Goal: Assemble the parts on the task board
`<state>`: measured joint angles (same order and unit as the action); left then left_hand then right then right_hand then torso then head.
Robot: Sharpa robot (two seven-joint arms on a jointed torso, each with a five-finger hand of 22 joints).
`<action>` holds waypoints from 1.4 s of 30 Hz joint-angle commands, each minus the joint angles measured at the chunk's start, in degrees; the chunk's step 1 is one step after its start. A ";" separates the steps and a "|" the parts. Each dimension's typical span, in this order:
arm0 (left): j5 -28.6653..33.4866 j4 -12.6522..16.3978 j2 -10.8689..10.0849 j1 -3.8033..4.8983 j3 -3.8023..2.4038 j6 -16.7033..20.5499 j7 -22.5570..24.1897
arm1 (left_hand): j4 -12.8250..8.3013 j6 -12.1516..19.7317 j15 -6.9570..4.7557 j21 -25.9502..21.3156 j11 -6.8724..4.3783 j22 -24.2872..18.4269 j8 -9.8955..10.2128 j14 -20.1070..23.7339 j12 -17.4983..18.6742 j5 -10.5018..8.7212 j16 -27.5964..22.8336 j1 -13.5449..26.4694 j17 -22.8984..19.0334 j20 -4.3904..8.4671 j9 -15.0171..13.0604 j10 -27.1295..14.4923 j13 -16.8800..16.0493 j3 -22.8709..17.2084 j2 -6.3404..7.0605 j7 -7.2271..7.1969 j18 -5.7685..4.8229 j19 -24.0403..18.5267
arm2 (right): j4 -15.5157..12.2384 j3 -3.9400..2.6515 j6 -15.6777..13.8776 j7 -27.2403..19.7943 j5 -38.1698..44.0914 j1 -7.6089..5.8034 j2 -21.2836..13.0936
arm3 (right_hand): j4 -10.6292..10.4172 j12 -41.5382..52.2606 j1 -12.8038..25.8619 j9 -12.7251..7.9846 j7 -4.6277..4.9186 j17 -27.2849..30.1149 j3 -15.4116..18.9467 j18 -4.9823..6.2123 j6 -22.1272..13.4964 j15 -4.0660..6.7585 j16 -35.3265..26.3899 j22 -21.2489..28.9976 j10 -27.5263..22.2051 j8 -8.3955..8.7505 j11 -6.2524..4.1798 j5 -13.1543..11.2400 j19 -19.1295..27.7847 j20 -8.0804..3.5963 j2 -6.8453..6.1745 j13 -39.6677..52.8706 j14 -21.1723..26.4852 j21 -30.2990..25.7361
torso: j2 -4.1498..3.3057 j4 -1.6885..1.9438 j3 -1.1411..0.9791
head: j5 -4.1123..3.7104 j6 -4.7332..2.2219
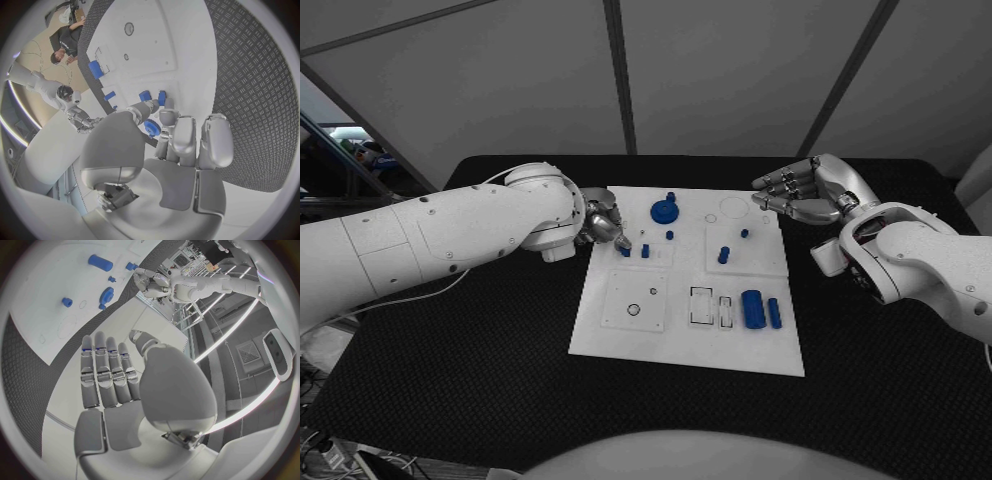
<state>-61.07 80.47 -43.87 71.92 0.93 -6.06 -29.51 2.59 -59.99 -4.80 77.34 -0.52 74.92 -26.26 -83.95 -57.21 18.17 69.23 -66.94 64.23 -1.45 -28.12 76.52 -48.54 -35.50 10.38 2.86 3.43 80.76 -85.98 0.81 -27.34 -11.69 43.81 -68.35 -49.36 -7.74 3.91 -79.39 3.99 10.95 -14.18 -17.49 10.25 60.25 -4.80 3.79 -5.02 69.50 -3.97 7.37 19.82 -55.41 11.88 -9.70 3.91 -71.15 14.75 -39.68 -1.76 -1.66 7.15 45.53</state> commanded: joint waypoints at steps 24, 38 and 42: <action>1.24 -2.81 2.44 -0.15 0.67 -5.79 -0.83 | -7.05 -0.31 -0.62 0.19 -1.83 2.33 -1.02 -0.74 0.92 0.48 0.31 3.33 0.07 0.32 -4.64 2.08 1.07 -9.14 -0.40 -0.83 0.45 0.57 | -0.34 -0.03 0.17 -0.43 -0.13 -0.07 -0.10 | 0.05 -0.06 0.39 -0.02 0.06 0.14 -0.36 0.28 -0.34 0.03 -0.07 0.18 -0.34 0.13 -0.10 0.23 0.04 0.37 0.00 -0.03 0.45 -0.44 | -0.02 -0.03 0.00 | -0.15 0.61; 1.15 -3.91 3.24 -0.15 1.01 -5.26 -0.84 | -7.03 -0.45 -0.72 0.27 -1.97 2.45 -1.21 -0.75 1.17 0.42 0.31 3.82 0.07 0.40 -5.04 2.24 1.38 -9.06 -0.41 -1.01 0.42 0.65 | -0.42 -0.03 0.21 -0.48 -0.13 -0.07 -0.13 | 0.08 -0.06 0.40 -0.02 0.06 0.15 -0.38 0.29 -0.35 0.02 -0.06 0.21 -0.36 0.13 -0.09 0.23 0.02 0.38 0.01 -0.03 0.47 -0.49 | 0.01 -0.02 0.02 | -0.27 0.66; 1.08 -4.19 3.14 -0.15 1.02 -4.54 -0.77 | -6.28 -0.08 -0.79 -0.02 -2.11 2.27 -1.22 -0.77 1.35 0.15 0.29 5.36 0.06 0.46 -5.70 2.44 1.55 -7.37 -0.25 -1.36 0.46 0.51 | -0.43 -0.03 0.20 -0.47 -0.13 -0.07 -0.16 | 0.08 -0.06 0.40 -0.02 0.06 0.16 -0.38 0.29 -0.36 0.02 -0.06 0.22 -0.37 0.13 -0.09 0.23 0.02 0.38 0.01 -0.03 0.47 -0.50 | 0.02 0.02 0.03 | -0.35 0.62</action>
<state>-59.96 76.49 -40.82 72.27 1.56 -9.88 -29.71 3.35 -60.12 -5.22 77.34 -1.96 74.92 -27.58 -83.87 -56.13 18.54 69.23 -62.12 64.28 -1.03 -33.60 78.01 -47.06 -36.43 10.15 1.88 3.41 81.17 -86.25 0.81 -27.33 -11.69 43.82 -68.35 -49.50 -7.74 3.91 -79.39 3.99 10.95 -14.10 -17.49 10.25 60.25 -4.80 3.79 -4.85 69.50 -3.97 7.37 19.81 -55.41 11.88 -9.70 3.91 -71.15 14.52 -39.68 -1.76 -1.64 6.82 46.18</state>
